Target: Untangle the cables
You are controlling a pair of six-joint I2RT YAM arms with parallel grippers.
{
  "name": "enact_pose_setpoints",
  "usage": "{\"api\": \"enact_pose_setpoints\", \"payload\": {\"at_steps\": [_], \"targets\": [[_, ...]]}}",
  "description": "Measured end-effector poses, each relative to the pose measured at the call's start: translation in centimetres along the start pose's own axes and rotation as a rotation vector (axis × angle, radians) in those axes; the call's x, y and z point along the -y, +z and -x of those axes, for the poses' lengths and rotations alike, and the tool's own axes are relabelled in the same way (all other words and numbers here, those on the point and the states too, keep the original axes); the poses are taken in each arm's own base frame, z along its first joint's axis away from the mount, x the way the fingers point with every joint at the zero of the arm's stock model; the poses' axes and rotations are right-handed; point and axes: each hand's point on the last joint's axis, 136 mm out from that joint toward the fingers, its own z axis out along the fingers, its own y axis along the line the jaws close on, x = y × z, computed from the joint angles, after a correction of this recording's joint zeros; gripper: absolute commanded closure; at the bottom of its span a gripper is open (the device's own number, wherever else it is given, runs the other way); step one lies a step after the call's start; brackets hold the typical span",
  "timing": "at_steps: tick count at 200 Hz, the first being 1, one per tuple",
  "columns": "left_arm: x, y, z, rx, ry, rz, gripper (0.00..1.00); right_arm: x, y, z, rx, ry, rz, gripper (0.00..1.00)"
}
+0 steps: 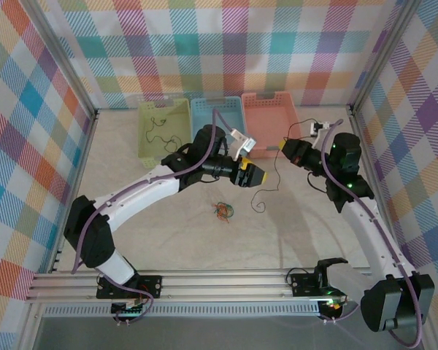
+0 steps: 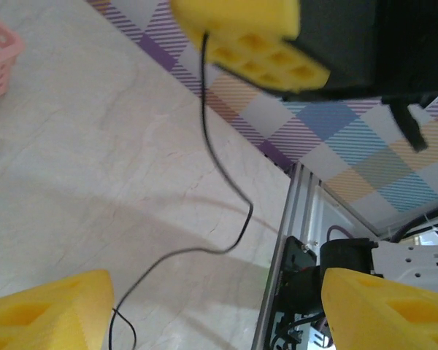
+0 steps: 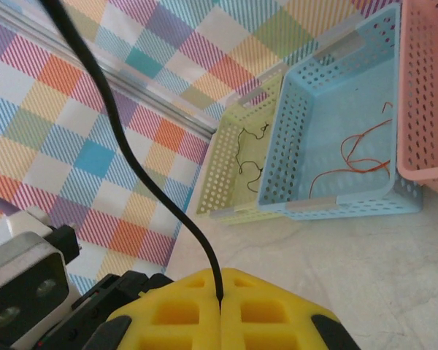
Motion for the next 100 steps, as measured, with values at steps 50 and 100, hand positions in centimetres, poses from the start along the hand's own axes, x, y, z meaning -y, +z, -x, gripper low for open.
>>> {"api": "enact_pose_setpoints", "payload": {"at_steps": [50,100], "targets": [[0.2,1.5,1.4,0.01,0.007,-0.016,0.33,0.1,0.3,-1.1,-0.034,0.009,0.02,1.0],[-1.3,3.4,1.2,-0.013,-0.024,-0.005,0.42,0.1,0.3,-1.6,-0.051,0.024,0.03,1.0]]}}
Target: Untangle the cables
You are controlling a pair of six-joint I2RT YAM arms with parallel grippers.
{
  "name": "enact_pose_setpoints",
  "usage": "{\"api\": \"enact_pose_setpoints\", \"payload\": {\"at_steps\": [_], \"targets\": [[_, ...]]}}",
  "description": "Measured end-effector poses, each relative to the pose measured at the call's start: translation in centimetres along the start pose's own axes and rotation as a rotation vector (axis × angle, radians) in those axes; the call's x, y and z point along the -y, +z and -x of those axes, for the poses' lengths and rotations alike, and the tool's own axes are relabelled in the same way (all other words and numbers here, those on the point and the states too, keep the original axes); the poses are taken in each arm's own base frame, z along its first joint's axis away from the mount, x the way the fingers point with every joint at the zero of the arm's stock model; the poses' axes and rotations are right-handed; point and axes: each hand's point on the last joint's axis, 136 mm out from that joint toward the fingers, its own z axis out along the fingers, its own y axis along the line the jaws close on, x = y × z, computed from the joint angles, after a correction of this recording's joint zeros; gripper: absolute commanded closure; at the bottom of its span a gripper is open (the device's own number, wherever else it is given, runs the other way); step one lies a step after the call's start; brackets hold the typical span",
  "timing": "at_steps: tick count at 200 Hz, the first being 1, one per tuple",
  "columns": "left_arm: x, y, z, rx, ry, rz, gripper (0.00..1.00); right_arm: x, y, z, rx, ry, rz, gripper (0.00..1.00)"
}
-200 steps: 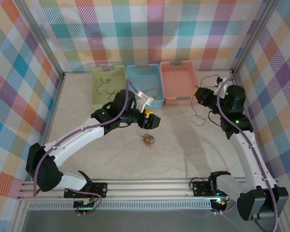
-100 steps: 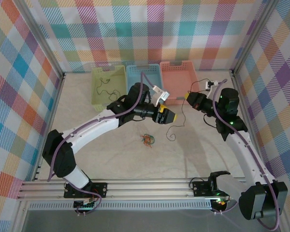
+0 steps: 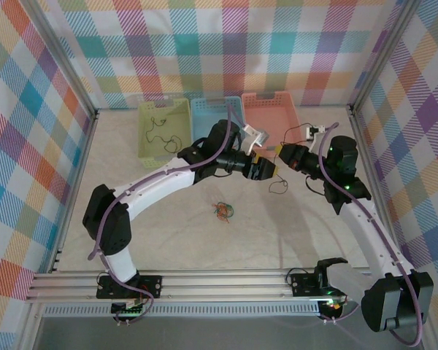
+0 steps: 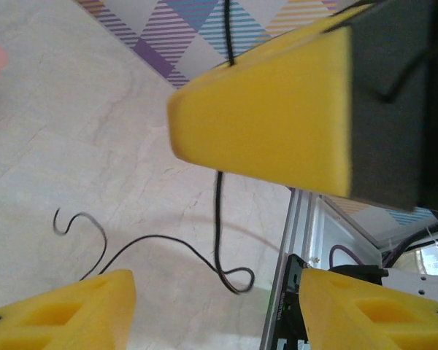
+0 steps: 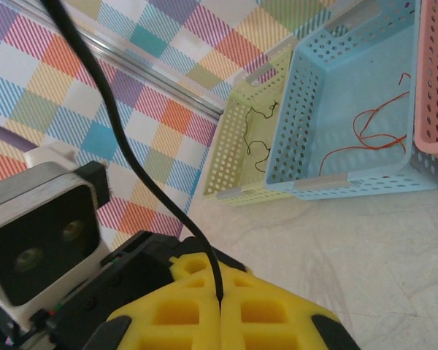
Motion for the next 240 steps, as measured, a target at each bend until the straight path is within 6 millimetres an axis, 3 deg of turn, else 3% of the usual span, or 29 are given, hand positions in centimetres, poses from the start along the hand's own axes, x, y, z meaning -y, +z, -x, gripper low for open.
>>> {"api": "enact_pose_setpoints", "payload": {"at_steps": [43,76,99,119,126,127,129,139,148,161,199,218,240], "targets": [[-0.7,0.9,0.4,0.005,-0.013,0.012,0.54,0.0,0.0,-0.3,-0.007,0.004,0.003,1.0],[-1.1,1.5,0.6,0.01,-0.021,0.009,0.79,0.0,0.0,-0.3,-0.01,0.003,0.006,1.0],[-1.0,1.6,0.5,0.008,-0.025,0.01,0.84,0.0,-0.1,-0.3,-0.009,0.002,0.006,1.0],[-1.0,1.7,0.4,0.008,-0.023,0.012,1.0,-0.1,-0.2,-0.3,-0.008,0.0,0.007,1.0],[-1.0,1.7,0.4,0.008,-0.021,0.016,1.0,-0.1,-0.2,-0.4,-0.009,0.001,0.006,0.83],[-1.1,1.7,0.4,0.01,-0.024,0.021,1.0,-0.1,-0.2,-0.4,-0.009,0.002,0.005,0.74],[-1.1,1.7,0.5,0.011,-0.016,0.024,1.0,-0.1,-0.2,-0.4,-0.009,0.002,0.004,0.66],[-1.4,1.7,0.5,0.013,-0.018,0.042,1.0,0.1,-0.3,-0.5,-0.01,0.005,-0.007,0.41],[-1.9,1.6,0.4,0.012,-0.02,0.08,1.0,0.5,-0.4,-0.6,-0.007,0.006,-0.032,0.32],[-2.8,1.1,0.2,0.008,-0.027,0.147,1.0,1.3,-0.6,-0.7,0.002,0.005,-0.075,0.29],[-5.0,-3.1,1.6,0.038,-0.056,0.331,1.0,4.9,-1.2,-1.4,0.03,-0.015,-0.234,0.3],[-6.6,-7.1,4.1,0.107,-0.08,0.432,1.0,8.3,-1.6,-3.0,0.024,0.002,-0.341,0.31],[-9.3,-13.1,7.7,0.23,-0.143,0.551,1.0,12.1,-2.3,-5.2,-0.003,0.033,-0.468,0.32]]}}
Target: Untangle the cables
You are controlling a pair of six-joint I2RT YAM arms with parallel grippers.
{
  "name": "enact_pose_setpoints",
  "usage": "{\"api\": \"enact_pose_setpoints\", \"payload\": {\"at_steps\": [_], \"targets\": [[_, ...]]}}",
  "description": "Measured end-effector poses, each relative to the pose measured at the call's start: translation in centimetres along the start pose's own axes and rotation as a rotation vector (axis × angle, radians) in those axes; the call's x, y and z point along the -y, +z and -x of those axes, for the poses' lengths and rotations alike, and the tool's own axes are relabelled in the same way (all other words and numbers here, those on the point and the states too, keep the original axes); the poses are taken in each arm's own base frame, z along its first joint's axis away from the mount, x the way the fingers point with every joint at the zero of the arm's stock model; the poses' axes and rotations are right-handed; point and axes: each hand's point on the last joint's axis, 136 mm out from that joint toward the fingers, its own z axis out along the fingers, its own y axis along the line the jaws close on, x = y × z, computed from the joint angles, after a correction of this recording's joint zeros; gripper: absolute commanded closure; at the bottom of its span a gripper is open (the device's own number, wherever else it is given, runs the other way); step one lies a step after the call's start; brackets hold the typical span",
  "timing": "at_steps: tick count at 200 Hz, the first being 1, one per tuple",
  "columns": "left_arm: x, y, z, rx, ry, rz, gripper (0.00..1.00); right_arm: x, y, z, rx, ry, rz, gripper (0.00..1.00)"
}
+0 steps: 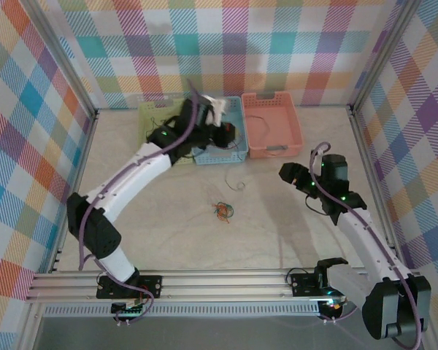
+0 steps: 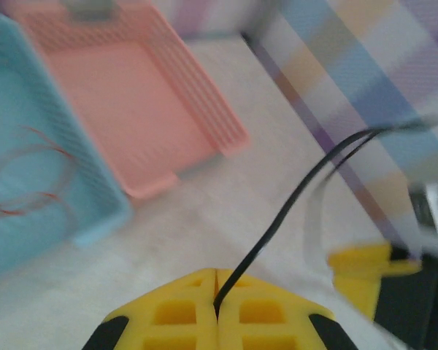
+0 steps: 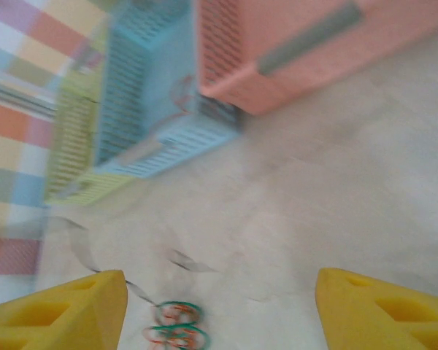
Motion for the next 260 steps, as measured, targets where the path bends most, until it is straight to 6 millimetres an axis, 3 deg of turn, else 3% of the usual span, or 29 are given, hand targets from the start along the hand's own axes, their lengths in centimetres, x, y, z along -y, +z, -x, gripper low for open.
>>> {"api": "enact_pose_setpoints", "payload": {"at_steps": [20,41,94,114,150,177,235,260], "targets": [[-4.7,-2.6,3.9,0.089,-0.088,0.094,1.0,2.0,0.5,-1.1,-0.012,0.011,-0.067,0.33],[-8.4,-4.7,6.4,0.146,-0.141,0.167,1.0,3.1,0.8,-1.8,-0.024,0.027,-0.097,0.33],[-10.5,-6.3,11.4,0.225,-0.143,0.206,1.0,3.1,1.7,-1.6,-0.016,0.057,-0.078,0.33],[-12.6,-6.2,12.6,0.245,-0.157,0.246,1.0,3.1,2.1,-2.1,-0.025,0.075,-0.061,0.33],[-18.0,-5.3,12.4,0.242,-0.218,0.371,1.0,3.0,2.4,-2.7,-0.032,0.082,-0.023,0.33],[-21.0,-4.0,11.3,0.219,-0.241,0.448,1.0,2.4,1.9,-2.6,-0.008,0.074,0.015,0.33],[-25.0,-2.0,9.3,0.189,-0.267,0.539,1.0,1.9,1.5,-2.2,0.021,0.06,0.037,0.33],[-27.1,-0.7,6.9,0.145,-0.288,0.579,1.0,1.9,1.5,-2.2,0.022,0.059,0.038,0.33]]}}
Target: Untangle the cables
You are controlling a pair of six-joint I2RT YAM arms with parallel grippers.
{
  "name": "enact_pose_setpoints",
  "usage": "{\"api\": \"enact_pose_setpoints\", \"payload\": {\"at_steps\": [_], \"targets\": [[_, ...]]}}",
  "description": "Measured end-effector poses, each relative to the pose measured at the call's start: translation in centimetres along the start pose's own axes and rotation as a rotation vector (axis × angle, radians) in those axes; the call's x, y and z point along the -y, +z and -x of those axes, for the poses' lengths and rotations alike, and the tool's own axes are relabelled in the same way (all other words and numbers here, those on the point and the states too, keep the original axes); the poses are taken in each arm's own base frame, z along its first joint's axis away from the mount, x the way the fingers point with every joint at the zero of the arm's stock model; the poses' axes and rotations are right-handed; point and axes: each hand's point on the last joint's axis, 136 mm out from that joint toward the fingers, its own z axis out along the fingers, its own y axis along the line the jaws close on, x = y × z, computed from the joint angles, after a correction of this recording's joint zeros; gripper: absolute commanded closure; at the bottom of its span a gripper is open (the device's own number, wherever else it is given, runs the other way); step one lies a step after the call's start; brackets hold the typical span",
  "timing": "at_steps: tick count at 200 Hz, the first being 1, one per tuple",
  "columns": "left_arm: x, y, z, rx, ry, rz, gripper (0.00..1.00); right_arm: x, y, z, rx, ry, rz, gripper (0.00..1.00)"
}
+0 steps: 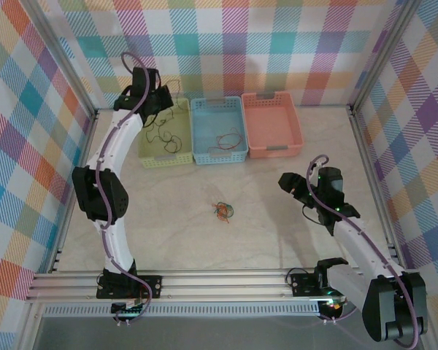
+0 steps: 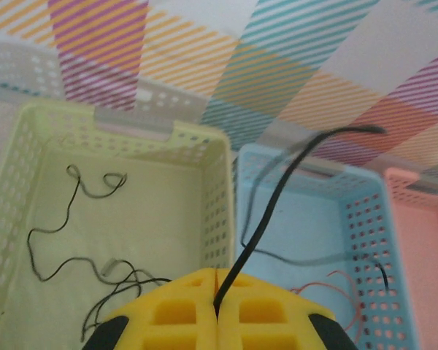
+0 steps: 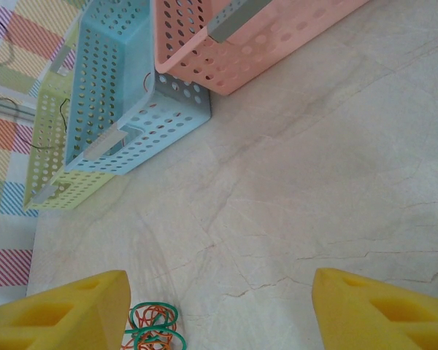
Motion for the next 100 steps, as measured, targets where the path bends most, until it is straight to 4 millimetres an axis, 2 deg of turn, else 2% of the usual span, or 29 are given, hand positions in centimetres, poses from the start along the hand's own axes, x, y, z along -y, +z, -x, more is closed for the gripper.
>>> {"api": "enact_pose_setpoints", "payload": {"at_steps": [50,86,100], "targets": [[-4.9,5.0,-6.6,-0.149,-0.078,0.131,1.0,0.0,0.0,0.1,0.002,-0.001,0.001,0.33],[-9.0,6.1,-10.0,-0.209,-0.18,0.222,1.0,0.0,0.0,0.0,0.002,-0.001,0.002,0.33],[-9.8,6.2,-10.7,-0.223,-0.205,0.241,1.0,-0.1,0.0,0.1,0.003,-0.001,0.003,0.33]]}}
